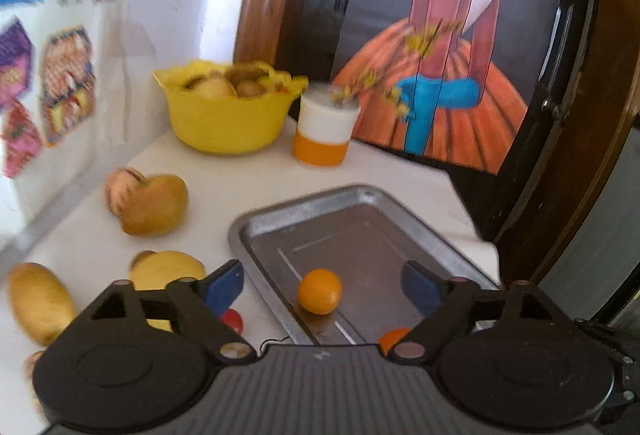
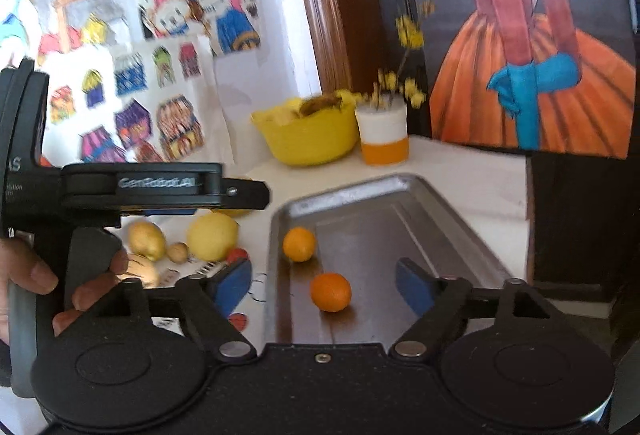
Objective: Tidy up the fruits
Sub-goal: 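Carry both oranges into the metal tray and open both tools to release them, then move both open tools back from the tray toward the remaining fruits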
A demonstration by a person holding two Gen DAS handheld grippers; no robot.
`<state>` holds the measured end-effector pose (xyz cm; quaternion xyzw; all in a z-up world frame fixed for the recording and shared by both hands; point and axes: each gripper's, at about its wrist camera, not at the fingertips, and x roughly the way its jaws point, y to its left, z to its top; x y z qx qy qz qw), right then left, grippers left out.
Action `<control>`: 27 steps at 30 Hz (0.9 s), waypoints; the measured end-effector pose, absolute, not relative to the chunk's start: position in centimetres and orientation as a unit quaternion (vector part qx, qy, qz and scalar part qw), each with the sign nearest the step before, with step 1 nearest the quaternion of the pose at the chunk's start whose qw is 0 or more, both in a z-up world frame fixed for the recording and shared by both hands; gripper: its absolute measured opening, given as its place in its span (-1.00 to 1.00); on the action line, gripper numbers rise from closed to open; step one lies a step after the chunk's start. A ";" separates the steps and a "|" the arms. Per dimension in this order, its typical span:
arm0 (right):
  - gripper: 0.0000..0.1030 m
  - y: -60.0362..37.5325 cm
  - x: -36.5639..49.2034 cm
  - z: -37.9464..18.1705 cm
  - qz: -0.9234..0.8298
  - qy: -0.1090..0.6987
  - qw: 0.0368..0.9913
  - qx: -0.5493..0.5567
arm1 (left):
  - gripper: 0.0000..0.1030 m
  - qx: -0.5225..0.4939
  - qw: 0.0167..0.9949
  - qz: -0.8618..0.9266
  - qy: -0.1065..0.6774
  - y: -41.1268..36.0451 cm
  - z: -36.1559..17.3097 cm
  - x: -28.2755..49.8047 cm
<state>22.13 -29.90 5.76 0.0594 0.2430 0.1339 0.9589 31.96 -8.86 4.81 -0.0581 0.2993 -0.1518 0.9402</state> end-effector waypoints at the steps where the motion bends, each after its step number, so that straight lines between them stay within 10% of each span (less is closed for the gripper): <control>1: 0.79 -29.8 21.1 6.5 0.134 0.237 0.961 0.057 | 0.86 -0.059 0.942 -0.152 0.292 -8.5 5.4 31.1; 16: 0.99 -28.1 7.4 21.8 0.211 0.198 0.957 0.027 | 0.99 -0.049 0.962 -0.127 0.238 0.1 15.0 15.1; 27: 0.99 -21.5 15.6 28.9 0.259 0.303 0.917 0.014 | 0.99 -0.033 0.975 -0.083 0.205 6.0 20.9 10.5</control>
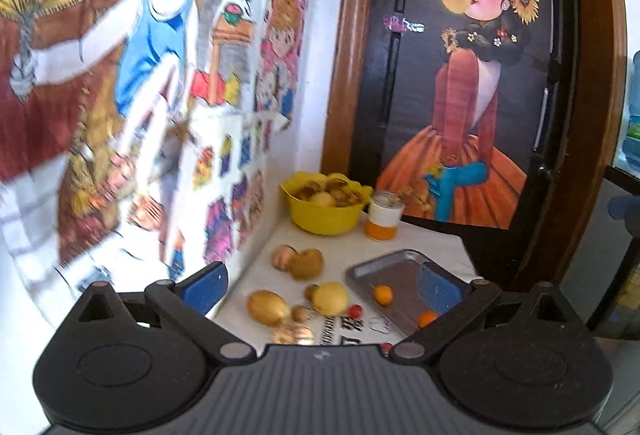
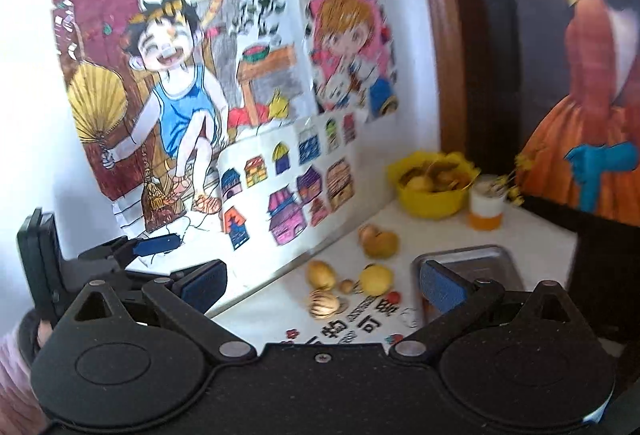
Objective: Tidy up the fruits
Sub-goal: 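Move both open tools back from the tray toward the remaining fruits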
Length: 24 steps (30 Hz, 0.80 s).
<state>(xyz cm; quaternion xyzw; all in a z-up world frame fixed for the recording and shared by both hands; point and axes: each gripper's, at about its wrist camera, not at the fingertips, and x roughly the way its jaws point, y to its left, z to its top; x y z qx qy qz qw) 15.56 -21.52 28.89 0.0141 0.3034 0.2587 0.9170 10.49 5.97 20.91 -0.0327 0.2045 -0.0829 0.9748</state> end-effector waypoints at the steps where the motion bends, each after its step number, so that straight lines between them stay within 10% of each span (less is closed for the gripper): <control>1: 0.99 -20.4 16.8 28.8 0.266 0.311 0.913 0.003 | 0.99 -0.030 0.976 -0.079 0.202 6.2 21.0 10.6; 24: 0.98 -17.2 37.9 6.7 0.347 0.417 0.839 -0.039 | 0.99 0.005 0.952 -0.077 0.296 6.7 5.5 22.5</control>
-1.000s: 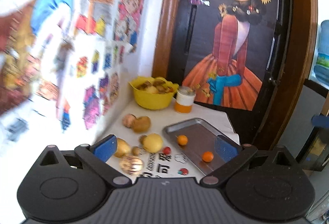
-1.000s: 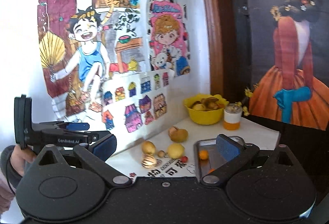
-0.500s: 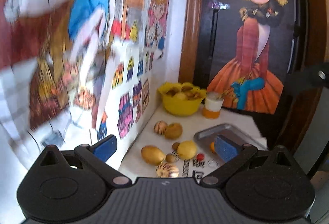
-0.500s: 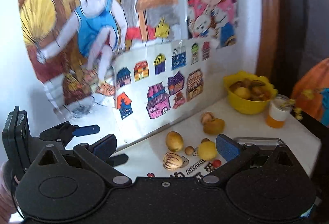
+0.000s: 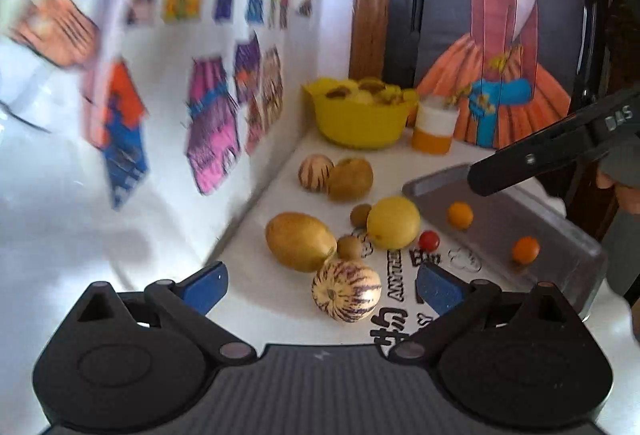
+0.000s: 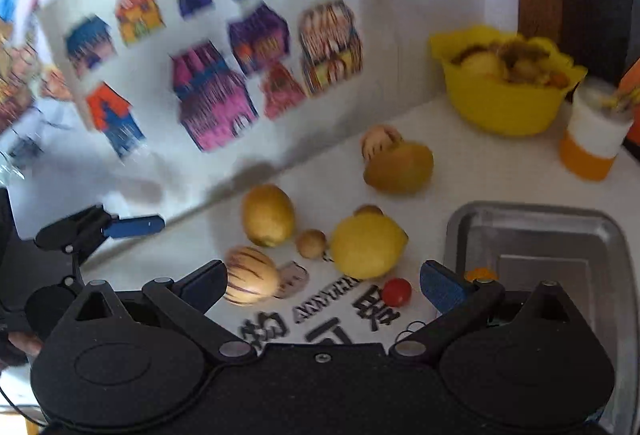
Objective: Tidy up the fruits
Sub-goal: 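Move both open tools back from the tray toward the remaining fruits, then grasp the striped pepino melon with the left tool while the right tool grasps the cherry tomato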
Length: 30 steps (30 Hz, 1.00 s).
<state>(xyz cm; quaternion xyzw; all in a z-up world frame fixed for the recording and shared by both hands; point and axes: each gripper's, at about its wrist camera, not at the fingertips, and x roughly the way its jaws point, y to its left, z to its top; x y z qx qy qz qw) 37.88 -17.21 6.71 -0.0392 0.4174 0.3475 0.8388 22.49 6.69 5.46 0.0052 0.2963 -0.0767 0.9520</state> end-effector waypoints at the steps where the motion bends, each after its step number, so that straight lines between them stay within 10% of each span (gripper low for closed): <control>1: 0.96 -17.2 38.2 5.9 0.350 0.418 0.837 -0.043 | 0.99 0.008 0.951 -0.077 0.301 6.6 4.9 23.0; 17: 0.29 -16.3 39.0 0.4 0.358 0.369 0.844 -0.152 | 0.96 0.034 0.933 -0.103 0.343 4.4 0.0 27.8; 30: -0.12 -16.3 39.3 -0.4 0.350 0.375 0.847 -0.141 | 0.53 0.023 0.927 -0.111 0.358 4.4 -0.1 28.5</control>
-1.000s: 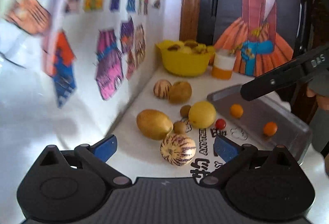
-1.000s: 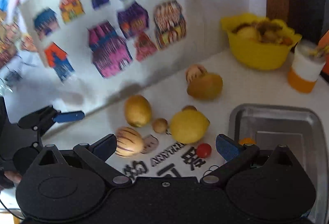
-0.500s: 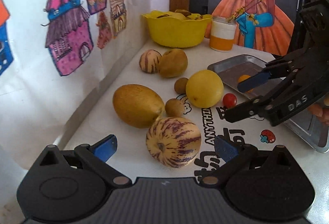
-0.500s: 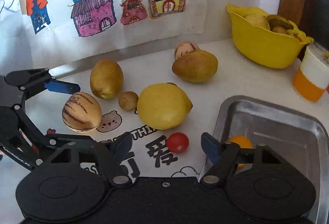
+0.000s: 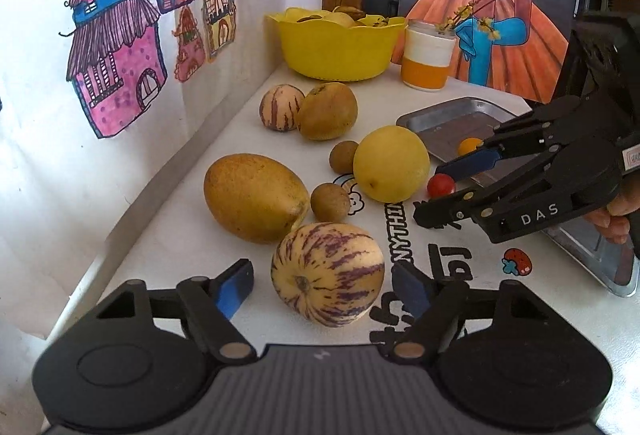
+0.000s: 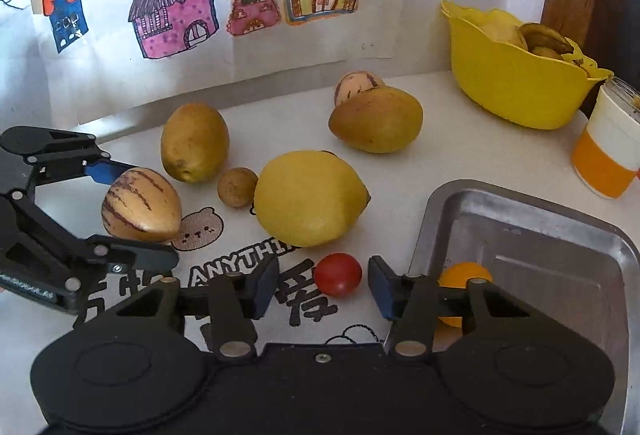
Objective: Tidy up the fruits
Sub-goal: 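Grasp the striped pepino melon with the left tool while the right tool grasps the cherry tomato, then lower the pepino into the tray with the left tool while the right tool releases the tomato there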
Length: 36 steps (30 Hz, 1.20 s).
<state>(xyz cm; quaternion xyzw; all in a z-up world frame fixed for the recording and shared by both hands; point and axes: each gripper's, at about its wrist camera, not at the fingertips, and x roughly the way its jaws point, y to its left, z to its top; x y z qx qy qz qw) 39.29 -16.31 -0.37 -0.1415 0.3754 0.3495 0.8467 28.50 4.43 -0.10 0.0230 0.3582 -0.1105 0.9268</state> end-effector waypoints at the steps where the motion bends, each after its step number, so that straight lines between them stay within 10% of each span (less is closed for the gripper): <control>1: -0.17 -16.3 39.1 -0.3 0.350 0.374 0.847 -0.144 | 0.49 0.021 0.927 -0.110 0.358 4.5 -0.1 28.5; 6: -0.44 -16.3 38.5 0.0 0.348 0.365 0.849 -0.155 | 0.17 0.018 0.926 -0.113 0.359 4.4 0.0 28.6; 36: -0.51 -33.5 32.5 2.8 0.221 0.317 0.922 -0.026 | 0.16 -0.024 0.924 -0.165 0.343 -7.2 3.3 29.7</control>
